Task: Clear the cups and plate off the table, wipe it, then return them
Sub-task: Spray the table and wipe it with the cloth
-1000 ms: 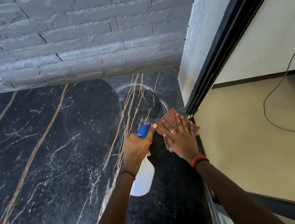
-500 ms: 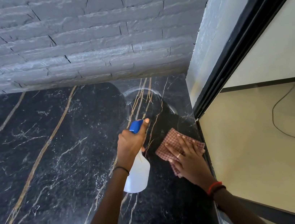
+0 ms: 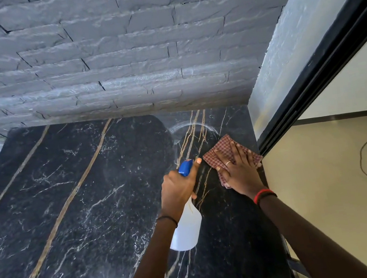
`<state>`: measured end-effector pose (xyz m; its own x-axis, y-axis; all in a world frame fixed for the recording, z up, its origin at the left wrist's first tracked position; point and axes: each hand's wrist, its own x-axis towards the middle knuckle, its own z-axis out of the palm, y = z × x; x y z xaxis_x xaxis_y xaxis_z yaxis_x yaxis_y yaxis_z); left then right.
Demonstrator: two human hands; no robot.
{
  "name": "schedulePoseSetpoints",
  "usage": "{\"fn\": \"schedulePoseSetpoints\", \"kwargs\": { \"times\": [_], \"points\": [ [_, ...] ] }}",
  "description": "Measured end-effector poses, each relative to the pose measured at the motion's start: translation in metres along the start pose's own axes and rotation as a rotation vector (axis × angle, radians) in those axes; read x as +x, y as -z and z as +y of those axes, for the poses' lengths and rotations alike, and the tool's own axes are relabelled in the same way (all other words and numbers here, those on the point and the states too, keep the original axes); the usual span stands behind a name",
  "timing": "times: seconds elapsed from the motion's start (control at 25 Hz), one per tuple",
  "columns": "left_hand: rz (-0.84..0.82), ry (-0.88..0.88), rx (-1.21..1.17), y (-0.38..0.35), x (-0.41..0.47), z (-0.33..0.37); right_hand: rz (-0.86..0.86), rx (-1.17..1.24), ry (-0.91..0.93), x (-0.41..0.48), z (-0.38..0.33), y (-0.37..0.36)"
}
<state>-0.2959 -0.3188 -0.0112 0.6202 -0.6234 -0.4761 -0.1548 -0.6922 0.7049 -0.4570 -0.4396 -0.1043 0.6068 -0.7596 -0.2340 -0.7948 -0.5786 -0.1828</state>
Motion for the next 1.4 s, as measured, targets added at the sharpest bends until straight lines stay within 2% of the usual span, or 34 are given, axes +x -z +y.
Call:
{"fn": "schedulePoseSetpoints", "kwargs": {
  "times": [0.2, 0.32, 0.4, 0.52, 0.6, 0.88, 1.16, 1.4],
  "points": [
    [0.101, -0.105, -0.011, 0.021, 0.032, 0.011, -0.008, 0.016, -0.014, 0.000, -0.008, -0.002],
    [0.291, -0.173, 0.184, 0.033, 0.049, 0.020, -0.009, -0.004, -0.012, 0.002, -0.009, -0.001],
    [0.345, -0.194, 0.173, 0.038, 0.059, 0.024, -0.009, -0.002, -0.016, 0.003, -0.010, 0.000],
    [0.166, -0.164, -0.084, 0.041, 0.074, 0.024, -0.004, -0.011, -0.024, 0.004, -0.011, 0.001],
    [0.095, -0.160, -0.119, 0.041, 0.079, 0.023, 0.013, 0.001, -0.021, 0.004, -0.011, 0.001],
    [0.114, -0.084, -0.059, 0.038, 0.084, 0.022, 0.006, 0.015, -0.051, 0.004, -0.014, 0.000],
    [0.133, -0.105, -0.092, 0.042, 0.087, 0.020, -0.017, -0.020, -0.025, 0.006, -0.012, 0.004],
    [0.124, -0.091, -0.145, 0.063, 0.097, 0.010, 0.002, -0.031, 0.000, 0.061, -0.026, 0.011]
  ]
}}
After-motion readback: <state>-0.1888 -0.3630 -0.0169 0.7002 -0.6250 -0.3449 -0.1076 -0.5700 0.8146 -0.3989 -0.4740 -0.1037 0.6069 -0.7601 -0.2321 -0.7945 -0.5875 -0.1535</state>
